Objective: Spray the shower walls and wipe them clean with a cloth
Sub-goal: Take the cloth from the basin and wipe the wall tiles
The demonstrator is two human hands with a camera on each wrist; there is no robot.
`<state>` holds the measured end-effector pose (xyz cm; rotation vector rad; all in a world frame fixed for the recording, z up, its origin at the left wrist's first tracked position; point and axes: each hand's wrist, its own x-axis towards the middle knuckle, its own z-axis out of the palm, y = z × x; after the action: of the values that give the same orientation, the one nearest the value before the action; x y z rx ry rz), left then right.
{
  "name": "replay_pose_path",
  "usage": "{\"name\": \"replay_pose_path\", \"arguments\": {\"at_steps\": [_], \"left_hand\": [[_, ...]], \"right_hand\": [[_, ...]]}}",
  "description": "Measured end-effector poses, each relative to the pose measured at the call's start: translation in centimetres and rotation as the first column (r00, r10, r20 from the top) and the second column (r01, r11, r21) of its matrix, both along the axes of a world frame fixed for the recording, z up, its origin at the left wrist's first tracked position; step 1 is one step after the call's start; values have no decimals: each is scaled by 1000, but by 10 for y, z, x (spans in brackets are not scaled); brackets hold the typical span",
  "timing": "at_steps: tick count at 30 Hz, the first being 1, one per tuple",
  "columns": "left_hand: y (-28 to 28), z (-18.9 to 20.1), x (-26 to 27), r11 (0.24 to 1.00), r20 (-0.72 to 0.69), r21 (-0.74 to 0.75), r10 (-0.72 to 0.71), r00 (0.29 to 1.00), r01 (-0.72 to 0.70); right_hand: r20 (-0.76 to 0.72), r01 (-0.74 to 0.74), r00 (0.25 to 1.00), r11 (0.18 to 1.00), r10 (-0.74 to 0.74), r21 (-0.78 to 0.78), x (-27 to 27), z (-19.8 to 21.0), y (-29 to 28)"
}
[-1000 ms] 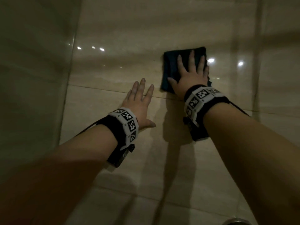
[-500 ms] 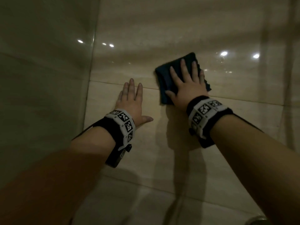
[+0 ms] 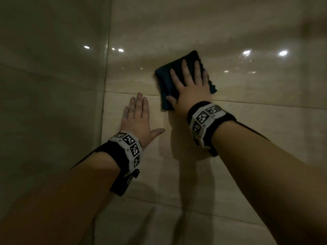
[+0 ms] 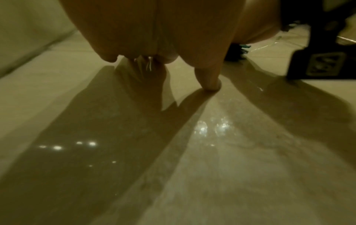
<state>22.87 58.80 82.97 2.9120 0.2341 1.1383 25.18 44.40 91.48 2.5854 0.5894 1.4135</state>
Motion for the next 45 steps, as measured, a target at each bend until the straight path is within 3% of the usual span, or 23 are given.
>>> {"name": "replay_pose_path", "arguments": {"at_steps": [3,7,12,18,24,33,45], "left_hand": [[10,-3,-1,999,-10,-34,16,1000,-16],[23,2,-2,997,17,-75,8,1000,-6],[33,17,-9,964,142,-247,-64,988,98],[30,59,-19,901,310,-360,-130,942,243],[21,98,-14,901,373,-307,-183,910,307],[17,114,-12,954,319,-230,-115,941,194],[14,112,-15,844,409,-355,-246,878,402]], "right_hand": [[-28,11,1000,1000,-12,-7,0,-12,14],[-56,-15,998,999,18,44,-2,6,35],[-81,-63,994,997,67,49,-7,19,45],[-6,-175,984,982,176,74,-12,37,24],[18,-210,977,960,210,185,-13,52,21],[-33,-191,980,970,198,148,-12,60,19],[-15,-175,984,975,179,138,-11,59,15]]}}
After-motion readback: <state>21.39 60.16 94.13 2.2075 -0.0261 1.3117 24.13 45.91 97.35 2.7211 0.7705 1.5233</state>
